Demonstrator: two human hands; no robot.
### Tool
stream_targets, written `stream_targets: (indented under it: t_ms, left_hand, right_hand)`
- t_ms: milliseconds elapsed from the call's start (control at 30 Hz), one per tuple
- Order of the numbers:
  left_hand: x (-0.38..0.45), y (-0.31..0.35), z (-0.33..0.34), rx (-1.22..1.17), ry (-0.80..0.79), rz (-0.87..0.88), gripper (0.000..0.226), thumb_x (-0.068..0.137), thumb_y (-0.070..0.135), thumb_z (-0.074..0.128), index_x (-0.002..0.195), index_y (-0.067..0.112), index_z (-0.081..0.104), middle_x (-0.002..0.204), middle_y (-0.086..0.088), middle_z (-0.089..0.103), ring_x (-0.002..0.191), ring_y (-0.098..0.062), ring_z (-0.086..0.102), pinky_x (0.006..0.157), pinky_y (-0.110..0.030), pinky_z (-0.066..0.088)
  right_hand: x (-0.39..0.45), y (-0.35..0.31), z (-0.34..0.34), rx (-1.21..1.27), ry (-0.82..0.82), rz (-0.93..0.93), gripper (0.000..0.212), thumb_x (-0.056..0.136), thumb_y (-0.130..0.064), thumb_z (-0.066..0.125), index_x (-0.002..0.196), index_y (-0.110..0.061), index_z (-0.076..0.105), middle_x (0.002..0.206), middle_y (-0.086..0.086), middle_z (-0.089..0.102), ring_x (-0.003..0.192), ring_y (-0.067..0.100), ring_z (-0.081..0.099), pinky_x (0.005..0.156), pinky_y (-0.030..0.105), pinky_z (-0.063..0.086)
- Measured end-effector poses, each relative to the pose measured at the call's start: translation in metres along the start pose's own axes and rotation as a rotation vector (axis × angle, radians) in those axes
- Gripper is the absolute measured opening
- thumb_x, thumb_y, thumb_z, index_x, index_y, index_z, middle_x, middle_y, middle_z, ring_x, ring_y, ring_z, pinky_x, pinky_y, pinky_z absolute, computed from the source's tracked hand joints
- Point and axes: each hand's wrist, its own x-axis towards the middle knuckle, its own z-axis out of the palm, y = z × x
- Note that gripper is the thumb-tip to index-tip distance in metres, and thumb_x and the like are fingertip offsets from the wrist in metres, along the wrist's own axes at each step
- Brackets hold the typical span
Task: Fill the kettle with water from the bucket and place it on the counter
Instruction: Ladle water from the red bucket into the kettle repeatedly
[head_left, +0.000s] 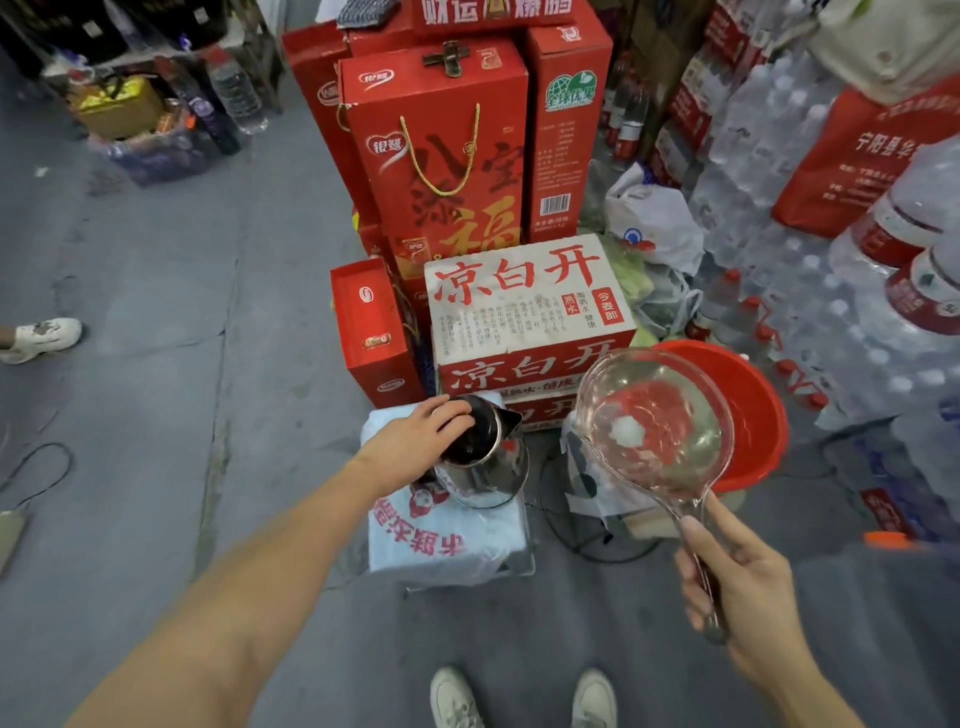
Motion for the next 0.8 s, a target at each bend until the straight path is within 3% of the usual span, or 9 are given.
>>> stream_targets:
  t_ms: [100, 167, 233, 333, 400, 467, 567, 700, 800]
  left_hand:
    - [-0.007, 0.001, 0.002, -0.158, 0.168, -0.054, 0.063, 0.074, 0.026, 0.078, 0.124, 0.016, 0.040, 0.140, -0.003, 0.034, 0.122, -0.030, 0.051, 0.066, -0.041, 0.060]
    - [-0.014, 0.005, -0.001, -0.236, 0.261, -0.119, 0.061, 0.074, 0.048, 0.074, 0.117, 0.015, 0.046, 0.144, -0.006, 0.036, 0.114, -0.026, 0.056, 0.072, -0.039, 0.059]
    - [-0.020, 0.012, -0.004, -0.330, 0.342, -0.222, 0.062, 0.075, 0.057, 0.070, 0.114, 0.014, 0.049, 0.147, -0.004, 0.039, 0.111, -0.019, 0.057, 0.075, -0.034, 0.057]
    - [-0.027, 0.024, -0.006, -0.503, 0.428, -0.395, 0.061, 0.073, 0.051, 0.075, 0.113, 0.014, 0.050, 0.138, 0.002, 0.054, 0.111, -0.016, 0.059, 0.082, -0.027, 0.051]
    - [-0.029, 0.029, -0.007, -0.586, 0.478, -0.454, 0.065, 0.071, 0.047, 0.077, 0.119, 0.019, 0.045, 0.132, 0.004, 0.058, 0.111, -0.016, 0.058, 0.087, -0.031, 0.052]
    - [-0.030, 0.028, -0.009, -0.630, 0.488, -0.462, 0.076, 0.071, 0.046, 0.076, 0.134, 0.024, 0.037, 0.132, 0.004, 0.054, 0.114, -0.011, 0.053, 0.093, -0.030, 0.048]
    - [-0.035, 0.022, -0.013, -0.637, 0.450, -0.429, 0.087, 0.075, 0.042, 0.071, 0.148, 0.033, 0.024, 0.134, 0.003, 0.040, 0.114, -0.004, 0.042, 0.088, -0.026, 0.048]
    - [-0.048, 0.013, -0.012, -0.669, 0.449, -0.434, 0.083, 0.074, 0.044, 0.071, 0.145, 0.033, 0.029, 0.140, 0.004, 0.030, 0.122, -0.011, 0.041, 0.098, -0.037, 0.048]
    - [-0.061, 0.006, -0.009, -0.713, 0.417, -0.460, 0.090, 0.074, 0.045, 0.075, 0.148, 0.029, 0.026, 0.154, 0.008, 0.027, 0.138, -0.014, 0.033, 0.107, -0.036, 0.037]
  right_hand:
    - [-0.005, 0.013, 0.016, 0.009, -0.002, 0.014, 0.060, 0.083, -0.022, 0.070, 0.140, -0.031, 0.054, 0.053, 0.011, 0.050, 0.029, 0.016, 0.033, 0.036, 0.022, 0.033]
    - [-0.007, 0.018, 0.027, 0.012, 0.004, 0.024, 0.064, 0.082, -0.020, 0.068, 0.143, -0.028, 0.050, 0.053, 0.012, 0.050, 0.028, 0.016, 0.033, 0.036, 0.022, 0.032]
    - [-0.010, 0.021, 0.038, 0.005, 0.009, 0.031, 0.072, 0.076, -0.025, 0.071, 0.144, -0.028, 0.049, 0.053, 0.012, 0.050, 0.028, 0.016, 0.033, 0.037, 0.022, 0.030]
    - [-0.014, 0.023, 0.054, 0.010, -0.014, 0.038, 0.069, 0.077, -0.022, 0.069, 0.143, -0.027, 0.051, 0.052, 0.012, 0.049, 0.027, 0.015, 0.031, 0.036, 0.021, 0.032]
    - [-0.014, 0.023, 0.062, 0.007, -0.024, 0.036, 0.073, 0.073, -0.026, 0.073, 0.142, -0.028, 0.051, 0.052, 0.012, 0.049, 0.027, 0.015, 0.031, 0.034, 0.021, 0.033]
    - [-0.014, 0.021, 0.070, -0.009, -0.024, 0.027, 0.087, 0.063, -0.035, 0.077, 0.145, -0.027, 0.047, 0.052, 0.013, 0.050, 0.029, 0.016, 0.032, 0.033, 0.023, 0.034]
    - [-0.015, 0.019, 0.081, -0.030, -0.031, 0.002, 0.101, 0.055, -0.048, 0.086, 0.146, -0.026, 0.047, 0.052, 0.014, 0.052, 0.029, 0.016, 0.033, 0.033, 0.023, 0.036]
    - [-0.012, 0.021, 0.093, -0.070, -0.017, -0.010, 0.067, 0.085, -0.015, 0.069, 0.147, -0.026, 0.045, 0.050, 0.012, 0.052, 0.028, 0.013, 0.033, 0.031, 0.021, 0.035]
    - [-0.009, 0.022, 0.101, -0.106, -0.016, -0.024, 0.058, 0.093, -0.010, 0.062, 0.146, -0.029, 0.046, 0.052, 0.011, 0.053, 0.030, 0.013, 0.034, 0.032, 0.020, 0.034]
